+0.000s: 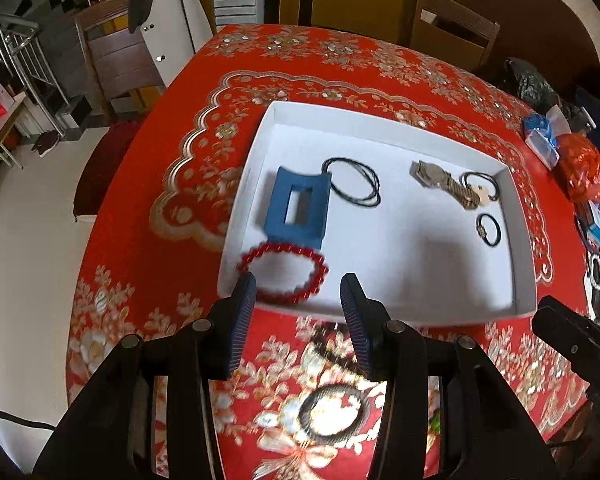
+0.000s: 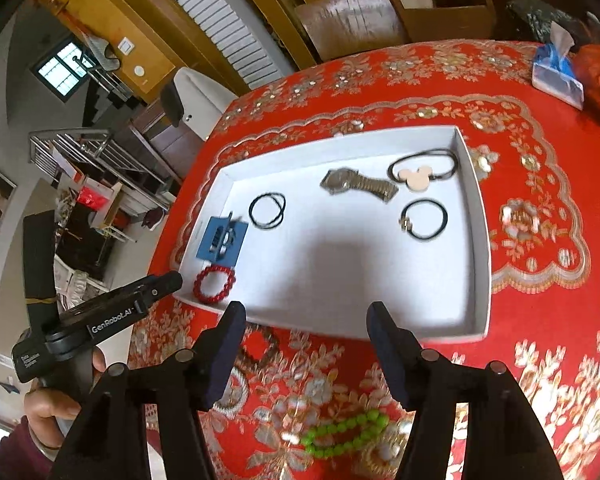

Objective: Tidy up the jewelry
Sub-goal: 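Withdraw both open tools from the tray back toward the jewelry pile, then grasp the brown wooden bead bracelet with left tool while right tool grasps the gold coil hair tie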

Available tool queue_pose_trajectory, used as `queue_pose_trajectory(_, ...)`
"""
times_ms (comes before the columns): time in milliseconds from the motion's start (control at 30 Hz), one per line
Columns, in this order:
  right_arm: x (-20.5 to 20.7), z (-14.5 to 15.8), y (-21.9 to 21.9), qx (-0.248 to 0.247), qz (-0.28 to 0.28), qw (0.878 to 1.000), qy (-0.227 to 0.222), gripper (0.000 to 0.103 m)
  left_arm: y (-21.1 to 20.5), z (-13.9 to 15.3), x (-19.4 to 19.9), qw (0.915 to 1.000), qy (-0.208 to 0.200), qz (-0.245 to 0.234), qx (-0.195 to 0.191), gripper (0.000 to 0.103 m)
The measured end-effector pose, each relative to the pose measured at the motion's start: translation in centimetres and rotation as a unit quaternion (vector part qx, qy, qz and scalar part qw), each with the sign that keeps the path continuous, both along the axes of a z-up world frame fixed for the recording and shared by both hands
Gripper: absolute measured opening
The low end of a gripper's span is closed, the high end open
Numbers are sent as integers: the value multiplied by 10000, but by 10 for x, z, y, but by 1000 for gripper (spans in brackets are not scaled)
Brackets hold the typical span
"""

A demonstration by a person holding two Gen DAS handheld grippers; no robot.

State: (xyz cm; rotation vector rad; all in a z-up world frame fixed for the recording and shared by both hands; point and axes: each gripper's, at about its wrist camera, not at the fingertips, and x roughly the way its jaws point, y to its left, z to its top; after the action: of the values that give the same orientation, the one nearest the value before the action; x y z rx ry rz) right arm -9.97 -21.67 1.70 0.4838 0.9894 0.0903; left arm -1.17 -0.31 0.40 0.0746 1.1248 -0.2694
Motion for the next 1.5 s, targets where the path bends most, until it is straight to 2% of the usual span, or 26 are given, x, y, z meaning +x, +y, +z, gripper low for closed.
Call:
queue_pose_trajectory(433,-43,-3,24,-261,-150,9995,24,61,36,2,-44,9999,-48,-91,-101,43)
queue_pose_trajectory(600,-57,-7,28,-383,-170,9991,70,61,54,-6,-50,9995,153,17,-287,48)
queue_pose_trajectory(800,-70,-21,26,-465,-204,9985,226,61,67,-18,-53,9989,347,84,-319,48)
queue_pose_trajectory(1067,-82,-54,21,-1226,-132,9908,556,60,66,-31,-54,9972,592,68,-443,48)
queue_pose_trajectory(1167,-83,-62,21,-1291,-40,9895,643,55,64,-36,-52,9967,681,88,-423,48)
queue_pose_trajectory(1300,-80,-66,26,-1532,46,9858,682,50,59,-40,-48,9959,791,107,-425,48)
queue_pose_trajectory(1500,-87,-55,22,-1529,228,9860,625,49,53,-37,-43,9959,778,107,-454,48)
